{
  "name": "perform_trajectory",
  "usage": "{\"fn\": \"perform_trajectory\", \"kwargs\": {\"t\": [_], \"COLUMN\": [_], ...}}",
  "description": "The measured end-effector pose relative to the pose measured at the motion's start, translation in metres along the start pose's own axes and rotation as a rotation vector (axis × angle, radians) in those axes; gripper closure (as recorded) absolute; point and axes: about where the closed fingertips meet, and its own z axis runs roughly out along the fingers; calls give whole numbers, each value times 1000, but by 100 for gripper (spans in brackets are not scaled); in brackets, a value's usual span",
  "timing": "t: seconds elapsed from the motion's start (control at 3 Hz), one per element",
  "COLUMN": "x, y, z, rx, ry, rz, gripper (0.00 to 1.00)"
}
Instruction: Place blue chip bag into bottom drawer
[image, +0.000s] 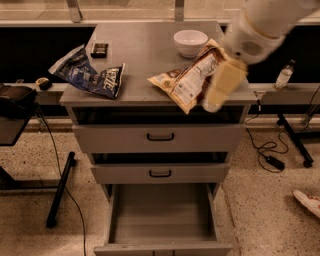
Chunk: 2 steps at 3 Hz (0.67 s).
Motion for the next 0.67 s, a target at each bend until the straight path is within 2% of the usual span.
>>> {"fn": "perform_trajectory", "kwargs": {"t": [0.33, 0.67], "x": [-87, -172], "y": [-39, -57], "z": [50, 96], "rx": [-45, -114], "ry": [-101, -158], "rz": [-42, -87], "gripper": [0, 0]}}
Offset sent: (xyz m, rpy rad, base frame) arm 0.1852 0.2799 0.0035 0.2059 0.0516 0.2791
